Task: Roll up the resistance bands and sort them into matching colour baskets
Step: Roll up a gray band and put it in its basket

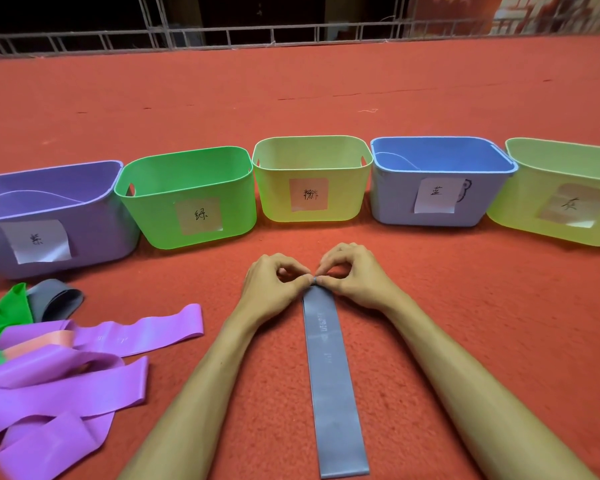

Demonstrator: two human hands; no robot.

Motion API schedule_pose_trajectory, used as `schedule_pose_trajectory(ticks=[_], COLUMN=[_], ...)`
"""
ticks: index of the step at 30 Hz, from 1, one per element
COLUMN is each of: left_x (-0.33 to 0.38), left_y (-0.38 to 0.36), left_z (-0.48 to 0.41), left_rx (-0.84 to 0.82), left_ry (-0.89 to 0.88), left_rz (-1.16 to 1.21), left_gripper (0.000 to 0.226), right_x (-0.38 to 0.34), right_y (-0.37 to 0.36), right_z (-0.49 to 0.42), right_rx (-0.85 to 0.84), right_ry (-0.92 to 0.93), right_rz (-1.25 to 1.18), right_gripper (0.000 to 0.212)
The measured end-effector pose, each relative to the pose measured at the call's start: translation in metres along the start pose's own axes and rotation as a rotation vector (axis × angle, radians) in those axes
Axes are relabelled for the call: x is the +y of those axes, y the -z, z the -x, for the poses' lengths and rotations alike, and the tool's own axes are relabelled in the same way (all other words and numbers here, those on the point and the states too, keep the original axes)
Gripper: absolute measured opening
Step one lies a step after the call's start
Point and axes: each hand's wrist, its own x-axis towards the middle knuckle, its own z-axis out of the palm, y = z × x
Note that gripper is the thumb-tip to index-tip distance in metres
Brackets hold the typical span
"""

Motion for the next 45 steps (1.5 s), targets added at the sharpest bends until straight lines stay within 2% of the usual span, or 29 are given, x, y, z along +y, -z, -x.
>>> schedule_pose_trajectory(ticks=[6,9,12,16,26,34,37,40,45], left_x=[-0.0014,-0.0016,-0.0034,-0.0009,0.0029,-0.0028,-0.0030,-0.0032,-0.0029], left_y=[0.0018,0.0026,0.0033,0.0039,0.0058,0.0083,0.0066,0.0061,0.0054], left_z=[0.0014,0.0013,0.0003,0.0000,0.0014,-0.0006,0.0008,0.0011,0.0015], left_rx=[-0.028,-0.037,-0.029,0.003,-0.020,-0.082,-0.057,-0.036,-0.043], left_ry=[-0.028,-0.037,-0.057,-0.051,-0.003,-0.012,-0.035,-0.046,-0.038], left_rz=[0.011,0.026,0.073,0.114,0.063,0.101,0.143,0.170,0.148], left_gripper=[0.008,0.008,0.012,0.018,0.010,0.015,0.015,0.016,0.016], right_x=[0.0003,0.0024,0.0048,0.0037,0.0015,0.0022,0.0024,-0.0013,-0.0005], right_y=[0.0026,0.0024,0.0013,0.0007,-0.0030,-0.0002,-0.0006,0.0017,-0.0019], right_z=[0.0007,0.0009,-0.0008,-0.0004,-0.0030,-0.0015,-0.0030,-0.0001,0.0018], right_rx=[-0.067,-0.093,-0.067,-0.053,-0.038,-0.075,-0.058,-0.028,0.007], right_ry=[-0.009,-0.014,-0.018,-0.011,-0.014,-0.003,0.000,0.036,0.039], right_rz=[-0.035,0.011,0.000,0.024,0.023,-0.010,-0.030,-0.034,-0.023], right_gripper=[0.013,0.008,0.016,0.002,0.017,0.010,0.013,0.002,0.001])
